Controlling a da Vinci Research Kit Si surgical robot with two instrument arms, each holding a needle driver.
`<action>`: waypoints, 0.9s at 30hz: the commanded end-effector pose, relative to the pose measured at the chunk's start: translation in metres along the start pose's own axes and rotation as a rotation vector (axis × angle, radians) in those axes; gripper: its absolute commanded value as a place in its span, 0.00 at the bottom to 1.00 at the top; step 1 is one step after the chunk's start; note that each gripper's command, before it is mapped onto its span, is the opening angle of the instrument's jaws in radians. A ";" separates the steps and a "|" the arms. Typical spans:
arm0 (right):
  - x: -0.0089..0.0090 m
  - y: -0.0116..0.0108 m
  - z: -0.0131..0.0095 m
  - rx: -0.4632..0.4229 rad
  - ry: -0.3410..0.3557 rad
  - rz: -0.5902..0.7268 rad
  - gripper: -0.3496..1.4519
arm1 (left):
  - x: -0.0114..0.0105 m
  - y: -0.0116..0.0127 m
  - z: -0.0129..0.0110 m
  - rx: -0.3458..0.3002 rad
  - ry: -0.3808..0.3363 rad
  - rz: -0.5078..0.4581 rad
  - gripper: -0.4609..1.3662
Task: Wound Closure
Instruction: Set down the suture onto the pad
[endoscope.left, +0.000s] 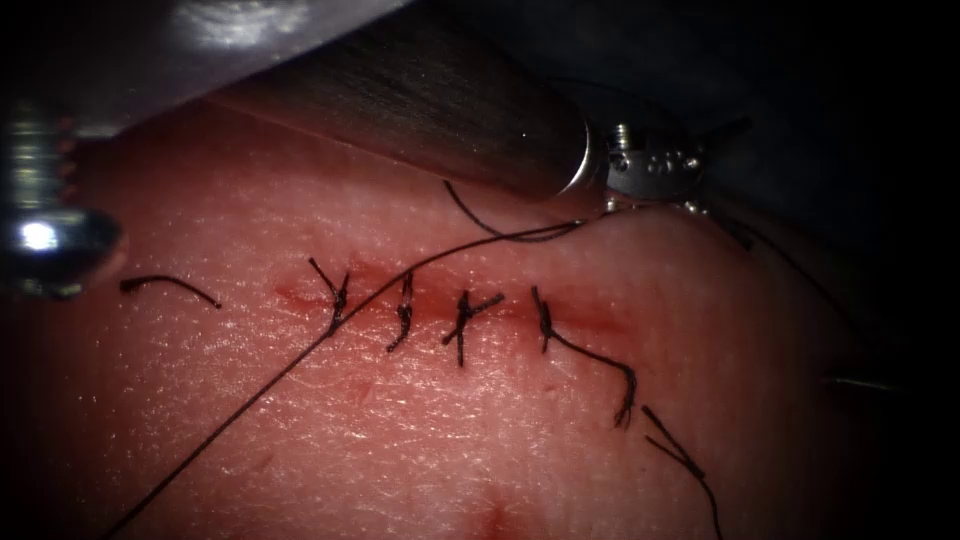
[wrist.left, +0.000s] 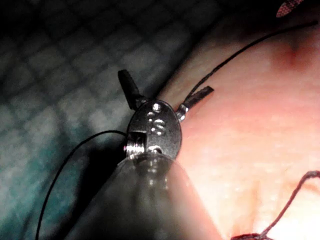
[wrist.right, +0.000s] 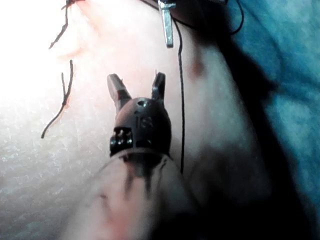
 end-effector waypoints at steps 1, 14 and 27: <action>0.0000 -0.0001 0.0001 0.004 0.001 0.001 0.77 | 0.0000 0.0003 -0.0005 -0.033 0.005 -0.007 0.97; 0.0003 -0.0004 -0.0001 0.013 0.001 0.003 0.78 | 0.0007 0.0010 -0.0069 -0.155 0.021 -0.111 0.99; 0.0014 -0.0014 0.0015 0.080 0.046 0.001 0.84 | 0.0032 0.0004 -0.0128 -0.071 0.021 -0.185 0.96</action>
